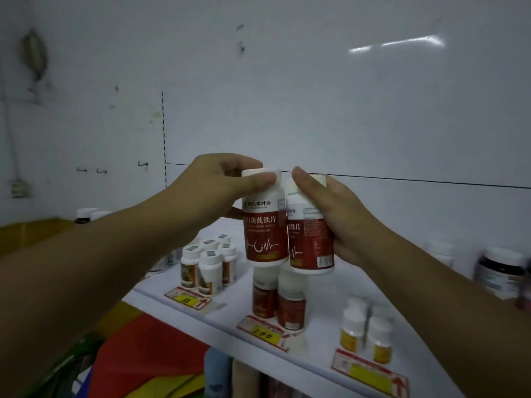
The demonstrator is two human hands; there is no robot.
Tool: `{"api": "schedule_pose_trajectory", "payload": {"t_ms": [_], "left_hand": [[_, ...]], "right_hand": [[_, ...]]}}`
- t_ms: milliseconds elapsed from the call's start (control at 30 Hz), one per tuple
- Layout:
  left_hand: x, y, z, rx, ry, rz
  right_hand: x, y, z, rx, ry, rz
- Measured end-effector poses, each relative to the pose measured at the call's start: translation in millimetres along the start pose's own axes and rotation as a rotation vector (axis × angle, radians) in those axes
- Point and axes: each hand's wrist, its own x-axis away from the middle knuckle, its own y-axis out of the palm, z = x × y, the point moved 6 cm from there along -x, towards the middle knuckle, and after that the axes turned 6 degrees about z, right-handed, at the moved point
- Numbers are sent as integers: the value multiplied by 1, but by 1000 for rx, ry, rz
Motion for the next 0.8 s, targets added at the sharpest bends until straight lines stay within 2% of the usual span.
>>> {"api": "schedule_pose_trajectory", "payload": {"t_ms": [133, 200, 367, 467, 667, 800], "left_hand": [[-6, -21, -10, 1, 46, -32], [-17, -25, -13, 20, 57, -25], [-56, -25, -27, 122, 57, 50], [-81, -13, -45, 173, 19, 61], [-130, 30, -79, 148, -23, -3], [-153, 60, -104, 83, -88, -151]], "right_hand": [[-7, 18, 3, -143, 9, 44], [-13, 17, 1, -119, -10, 96], [-31, -11, -15, 190, -91, 251], [-41, -34, -15, 300, -88, 274], [-58, -70, 4, 455, -22, 266], [-64, -77, 39, 608, 89, 197]]}}
